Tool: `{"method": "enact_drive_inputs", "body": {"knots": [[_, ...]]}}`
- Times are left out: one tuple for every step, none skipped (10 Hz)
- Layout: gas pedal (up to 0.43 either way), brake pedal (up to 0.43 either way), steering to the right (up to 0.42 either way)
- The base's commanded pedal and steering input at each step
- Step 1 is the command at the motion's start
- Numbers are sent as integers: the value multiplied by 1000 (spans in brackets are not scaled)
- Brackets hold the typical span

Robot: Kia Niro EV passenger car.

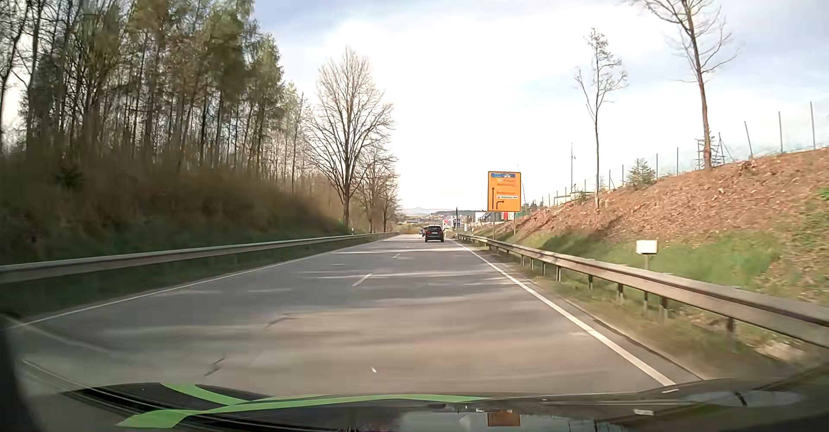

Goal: Follow the waypoints while adhering to traffic rules and regulations

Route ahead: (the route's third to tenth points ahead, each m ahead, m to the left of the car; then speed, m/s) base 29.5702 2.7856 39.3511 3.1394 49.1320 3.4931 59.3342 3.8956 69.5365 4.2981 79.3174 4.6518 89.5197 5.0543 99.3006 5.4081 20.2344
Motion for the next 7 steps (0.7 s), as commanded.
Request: {"method": "enact_drive_inputs", "body": {"knots": [[130, 0, -4], [118, 0, -4], [118, 0, -5], [118, 0, -4], [118, 0, -5], [110, 0, -4], [98, 0, -5]]}}
